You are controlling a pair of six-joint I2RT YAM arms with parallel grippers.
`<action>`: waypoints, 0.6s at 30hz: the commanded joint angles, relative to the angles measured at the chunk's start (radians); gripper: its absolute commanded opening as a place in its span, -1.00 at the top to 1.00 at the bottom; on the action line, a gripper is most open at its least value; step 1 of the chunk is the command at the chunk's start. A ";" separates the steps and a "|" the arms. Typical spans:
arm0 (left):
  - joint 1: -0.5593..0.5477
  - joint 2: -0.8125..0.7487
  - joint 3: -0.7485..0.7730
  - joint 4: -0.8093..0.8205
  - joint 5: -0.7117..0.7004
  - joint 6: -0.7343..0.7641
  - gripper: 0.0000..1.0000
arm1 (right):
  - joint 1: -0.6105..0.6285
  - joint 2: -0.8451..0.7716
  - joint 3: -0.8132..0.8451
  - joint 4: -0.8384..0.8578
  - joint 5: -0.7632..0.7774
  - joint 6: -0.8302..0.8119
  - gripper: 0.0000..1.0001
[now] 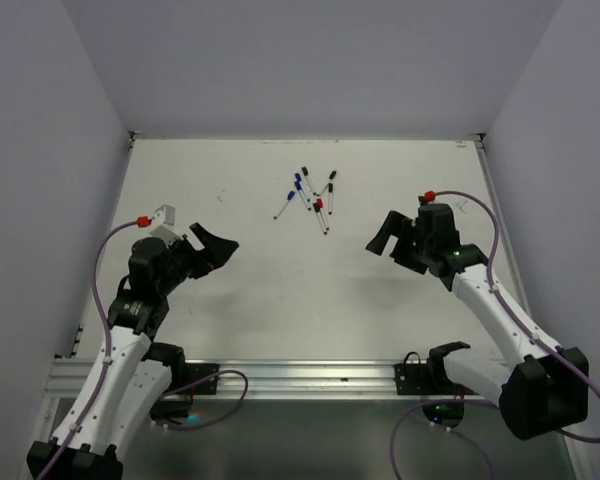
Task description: Open the pen caps
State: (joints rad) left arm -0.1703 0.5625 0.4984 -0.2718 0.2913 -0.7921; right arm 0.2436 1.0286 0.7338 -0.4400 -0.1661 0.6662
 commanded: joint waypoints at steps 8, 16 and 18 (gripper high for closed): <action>-0.150 0.319 0.201 -0.032 -0.265 0.068 -0.65 | 0.120 0.241 0.219 0.035 0.170 -0.109 -0.97; -0.205 0.332 0.171 0.055 -0.399 0.002 -0.51 | 0.235 0.533 0.447 0.096 0.163 -0.105 -0.97; -0.205 0.335 0.150 0.109 -0.380 0.030 -0.43 | 0.244 0.582 0.484 0.090 0.195 -0.117 -0.97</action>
State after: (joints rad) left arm -0.3717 0.9150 0.6628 -0.2687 -0.0406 -0.7734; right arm 0.4675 1.5795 1.1362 -0.3805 -0.0120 0.5781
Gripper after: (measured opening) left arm 0.732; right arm 0.986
